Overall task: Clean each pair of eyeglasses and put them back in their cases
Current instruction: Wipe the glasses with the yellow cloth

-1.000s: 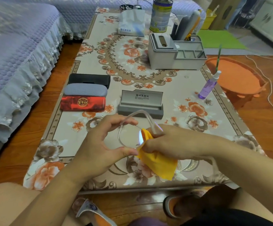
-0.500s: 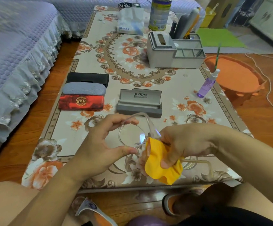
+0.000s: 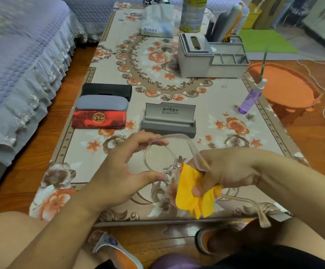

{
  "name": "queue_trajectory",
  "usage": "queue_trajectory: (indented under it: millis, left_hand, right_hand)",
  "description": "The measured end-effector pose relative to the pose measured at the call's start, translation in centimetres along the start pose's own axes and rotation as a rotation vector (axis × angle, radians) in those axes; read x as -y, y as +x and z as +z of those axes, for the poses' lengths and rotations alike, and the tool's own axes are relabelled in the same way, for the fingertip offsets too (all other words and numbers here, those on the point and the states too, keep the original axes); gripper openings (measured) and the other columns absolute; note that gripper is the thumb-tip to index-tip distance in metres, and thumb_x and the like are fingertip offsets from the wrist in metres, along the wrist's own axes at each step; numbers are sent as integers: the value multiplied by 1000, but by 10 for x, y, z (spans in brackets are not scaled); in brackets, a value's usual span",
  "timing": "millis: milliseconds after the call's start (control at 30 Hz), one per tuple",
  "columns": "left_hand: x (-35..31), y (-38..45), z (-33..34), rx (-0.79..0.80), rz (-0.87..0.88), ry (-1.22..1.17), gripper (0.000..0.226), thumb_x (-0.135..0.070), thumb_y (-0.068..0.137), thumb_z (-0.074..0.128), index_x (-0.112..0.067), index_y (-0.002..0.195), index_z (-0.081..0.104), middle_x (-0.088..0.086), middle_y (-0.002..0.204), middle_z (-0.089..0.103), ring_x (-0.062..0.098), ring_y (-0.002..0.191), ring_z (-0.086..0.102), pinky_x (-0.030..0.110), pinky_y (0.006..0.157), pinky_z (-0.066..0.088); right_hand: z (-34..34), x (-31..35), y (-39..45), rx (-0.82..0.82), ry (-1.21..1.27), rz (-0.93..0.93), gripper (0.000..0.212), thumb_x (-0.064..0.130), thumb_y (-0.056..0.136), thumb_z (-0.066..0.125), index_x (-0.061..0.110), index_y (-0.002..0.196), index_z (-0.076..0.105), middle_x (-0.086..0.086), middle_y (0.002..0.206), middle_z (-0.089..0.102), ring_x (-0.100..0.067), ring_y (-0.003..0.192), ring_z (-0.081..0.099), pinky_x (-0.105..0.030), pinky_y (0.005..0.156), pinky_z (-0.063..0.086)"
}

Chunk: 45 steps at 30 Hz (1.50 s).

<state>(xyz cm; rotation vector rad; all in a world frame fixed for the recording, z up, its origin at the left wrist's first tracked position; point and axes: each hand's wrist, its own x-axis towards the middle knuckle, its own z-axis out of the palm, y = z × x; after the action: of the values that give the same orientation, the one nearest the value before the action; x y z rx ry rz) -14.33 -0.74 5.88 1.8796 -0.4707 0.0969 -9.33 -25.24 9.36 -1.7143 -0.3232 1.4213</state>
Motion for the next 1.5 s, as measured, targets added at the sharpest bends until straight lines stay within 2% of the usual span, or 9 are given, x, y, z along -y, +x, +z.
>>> queue_trajectory:
  millis: [133,300,500,600,700,867,1100,1267,1500]
  left_hand:
    - [1,0,-1,-19,-1,-40,62,-38,71,83,-57,123,55,-18,127,65,11,131,56,22,112,36]
    - [3,-2,1,-10,-31,-54,57,-31,73,83,-38,125,60,-3,121,68,24,125,60,44,110,43]
    - [4,-1,-3,-43,-16,-47,60,-19,71,88,-28,124,61,-4,119,68,24,124,60,35,111,43]
    - [4,-3,-2,-32,-3,-34,60,-23,71,89,-30,125,62,-8,123,67,21,127,59,32,112,42]
    - [0,-6,5,10,-1,-41,66,-23,69,90,-48,123,62,-23,128,65,5,130,56,21,110,41]
    - [3,-6,16,35,-45,-55,67,-42,67,84,-64,124,55,-28,131,61,-2,133,50,13,109,35]
    - [1,-6,17,28,2,-99,71,-35,70,87,-61,129,57,-27,133,62,-2,131,53,14,106,39]
    - [6,-8,13,-8,31,-96,70,-56,73,82,-50,137,56,-19,143,57,7,139,48,24,116,36]
    - [13,-5,27,91,80,185,63,-41,82,71,-28,142,56,-18,155,45,14,154,21,32,120,26]
  right_hand:
    - [8,8,3,-27,-27,-45,16,-4,88,69,10,85,75,-10,83,76,-23,71,73,-32,69,60]
    - [13,10,4,-210,20,-191,12,3,86,74,13,93,74,-11,96,78,-23,86,74,-34,79,60]
    - [12,-10,3,-264,312,-282,29,27,97,59,3,97,74,-13,89,75,-22,77,71,-32,72,56]
    - [6,-13,-2,-317,368,-252,31,34,92,64,6,96,77,-16,96,74,-30,89,67,-47,89,52]
    - [4,0,-8,-210,359,-228,25,25,95,58,10,96,78,-19,104,75,-32,95,71,-41,89,56]
    - [16,14,6,-212,134,-227,31,14,98,64,-15,110,62,-38,106,66,-42,90,68,-60,89,56]
    - [33,14,25,-406,236,-266,32,43,85,72,12,92,75,-16,83,74,-30,73,71,-39,67,57]
    - [41,11,10,-305,467,-305,29,27,104,50,4,111,67,-19,88,73,-31,71,72,-36,60,58]
    - [38,20,10,-328,462,-255,23,-1,90,66,-8,112,63,-23,89,68,-35,73,67,-47,64,59]
